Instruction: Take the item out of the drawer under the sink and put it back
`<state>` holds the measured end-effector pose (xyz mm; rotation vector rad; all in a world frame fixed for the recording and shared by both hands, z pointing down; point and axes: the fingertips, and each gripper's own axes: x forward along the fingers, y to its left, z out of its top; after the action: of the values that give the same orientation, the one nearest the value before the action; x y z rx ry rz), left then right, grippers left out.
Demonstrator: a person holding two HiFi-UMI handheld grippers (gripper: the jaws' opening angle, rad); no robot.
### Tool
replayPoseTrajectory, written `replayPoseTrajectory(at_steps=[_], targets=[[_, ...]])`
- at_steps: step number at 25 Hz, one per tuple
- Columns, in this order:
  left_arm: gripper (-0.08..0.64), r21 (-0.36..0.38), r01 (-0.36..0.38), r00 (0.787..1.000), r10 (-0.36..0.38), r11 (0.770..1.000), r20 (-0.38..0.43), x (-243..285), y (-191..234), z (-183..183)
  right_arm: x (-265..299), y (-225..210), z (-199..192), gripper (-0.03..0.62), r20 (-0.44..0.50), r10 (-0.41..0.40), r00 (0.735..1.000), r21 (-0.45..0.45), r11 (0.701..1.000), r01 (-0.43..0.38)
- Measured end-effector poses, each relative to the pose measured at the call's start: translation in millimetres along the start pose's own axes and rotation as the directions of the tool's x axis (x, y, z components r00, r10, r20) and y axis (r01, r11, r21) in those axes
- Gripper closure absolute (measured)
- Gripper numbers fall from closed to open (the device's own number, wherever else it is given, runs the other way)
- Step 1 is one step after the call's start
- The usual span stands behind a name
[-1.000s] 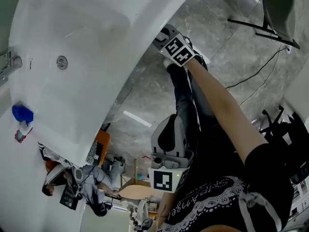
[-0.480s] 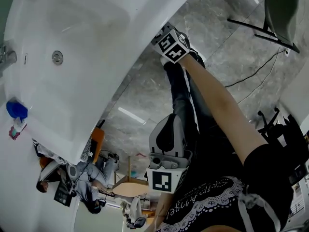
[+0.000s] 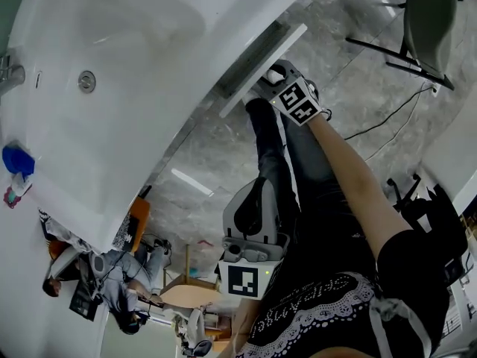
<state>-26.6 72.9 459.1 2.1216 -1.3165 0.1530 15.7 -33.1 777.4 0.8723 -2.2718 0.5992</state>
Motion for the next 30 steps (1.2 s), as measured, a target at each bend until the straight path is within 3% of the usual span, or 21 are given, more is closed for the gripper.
replayPoseTrajectory(at_steps=[17,30], targets=[[0.554,0.002,0.011,1.0,-0.011,1.0,0.021,-5.2,-7.9,0.9,-11.7,0.9,-8.8,0.463,0.026,-0.056,0.998,0.033,0.998,0.055],[0.554,-0.016,0.023,0.999,-0.023,1.0,0.038,-1.5,-8.6,6.9,-16.2,-0.7,-13.5,0.465,-0.006,-0.038,0.999,0.017,0.999,0.038]])
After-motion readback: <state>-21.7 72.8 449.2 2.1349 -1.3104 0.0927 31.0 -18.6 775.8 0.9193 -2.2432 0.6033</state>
